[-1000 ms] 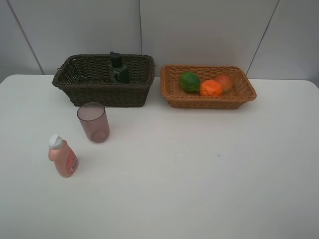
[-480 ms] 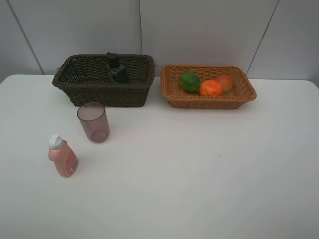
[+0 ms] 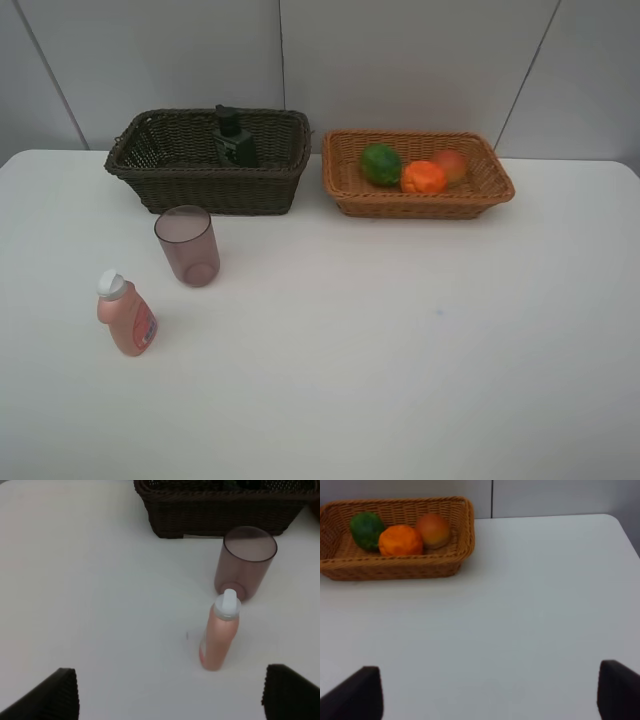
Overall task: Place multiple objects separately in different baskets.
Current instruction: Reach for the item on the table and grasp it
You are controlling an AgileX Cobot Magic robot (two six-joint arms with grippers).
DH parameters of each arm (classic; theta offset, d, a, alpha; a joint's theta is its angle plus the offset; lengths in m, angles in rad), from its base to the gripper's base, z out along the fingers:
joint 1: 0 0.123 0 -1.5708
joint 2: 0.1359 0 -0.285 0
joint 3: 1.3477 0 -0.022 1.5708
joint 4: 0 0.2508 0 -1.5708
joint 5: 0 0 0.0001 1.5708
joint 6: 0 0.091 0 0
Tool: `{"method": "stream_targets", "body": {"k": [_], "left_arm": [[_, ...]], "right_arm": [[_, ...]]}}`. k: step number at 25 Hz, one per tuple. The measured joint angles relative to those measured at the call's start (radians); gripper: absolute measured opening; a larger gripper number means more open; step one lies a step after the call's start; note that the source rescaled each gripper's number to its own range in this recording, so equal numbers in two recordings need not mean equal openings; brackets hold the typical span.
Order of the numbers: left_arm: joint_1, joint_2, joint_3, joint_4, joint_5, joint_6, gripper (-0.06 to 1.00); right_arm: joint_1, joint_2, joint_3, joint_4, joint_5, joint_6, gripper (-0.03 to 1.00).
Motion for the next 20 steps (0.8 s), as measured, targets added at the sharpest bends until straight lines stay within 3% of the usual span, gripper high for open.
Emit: {"method": "stream_targets", "body": {"k": [20], "left_arm": [[0.000, 0.000, 0.000, 0.000, 0.000, 0.000, 0.96]], "right_arm": [[-0.010, 0.000, 0.000, 0.000, -0.001, -0.001, 0.87]]}}
